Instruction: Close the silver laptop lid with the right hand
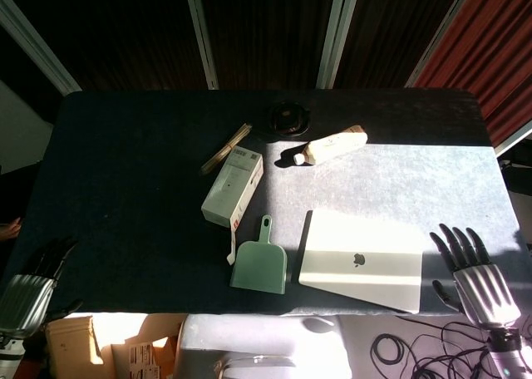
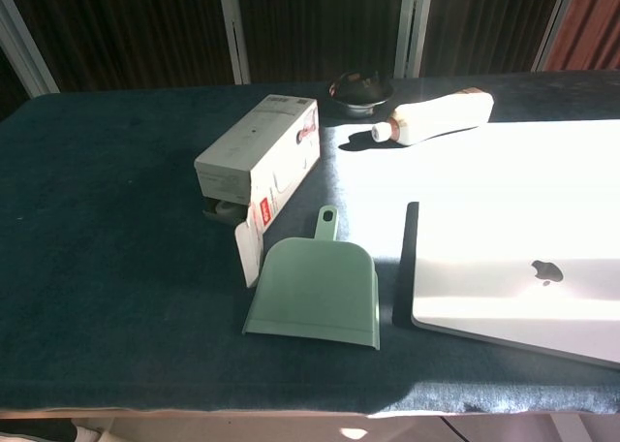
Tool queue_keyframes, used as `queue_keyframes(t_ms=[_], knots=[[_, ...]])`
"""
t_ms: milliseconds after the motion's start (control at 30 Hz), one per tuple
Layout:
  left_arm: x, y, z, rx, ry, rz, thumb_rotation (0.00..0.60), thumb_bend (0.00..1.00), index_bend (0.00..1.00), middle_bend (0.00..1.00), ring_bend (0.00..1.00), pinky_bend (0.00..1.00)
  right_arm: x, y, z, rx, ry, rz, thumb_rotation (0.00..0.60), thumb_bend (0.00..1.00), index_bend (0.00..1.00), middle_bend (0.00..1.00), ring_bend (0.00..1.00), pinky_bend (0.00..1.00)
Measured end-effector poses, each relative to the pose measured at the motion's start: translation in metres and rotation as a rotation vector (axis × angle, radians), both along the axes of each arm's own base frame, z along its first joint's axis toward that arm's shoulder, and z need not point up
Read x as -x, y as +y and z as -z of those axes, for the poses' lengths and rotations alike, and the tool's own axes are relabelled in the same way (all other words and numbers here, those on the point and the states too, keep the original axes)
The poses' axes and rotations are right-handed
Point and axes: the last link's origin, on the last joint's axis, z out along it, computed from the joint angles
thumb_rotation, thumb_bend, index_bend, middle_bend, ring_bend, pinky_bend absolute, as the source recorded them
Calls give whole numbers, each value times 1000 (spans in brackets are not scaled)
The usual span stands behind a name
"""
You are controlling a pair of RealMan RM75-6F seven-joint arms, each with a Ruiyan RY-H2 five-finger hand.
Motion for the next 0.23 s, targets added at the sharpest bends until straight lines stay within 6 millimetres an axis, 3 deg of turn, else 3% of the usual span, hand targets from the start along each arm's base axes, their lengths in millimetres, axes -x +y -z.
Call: queue_keyframes(t_ms=[233], knots=[[0, 0, 0, -3, 2, 1, 600, 30, 0, 53, 31, 132, 24, 0, -3, 89, -72, 19, 600, 253, 0, 0, 0, 43]])
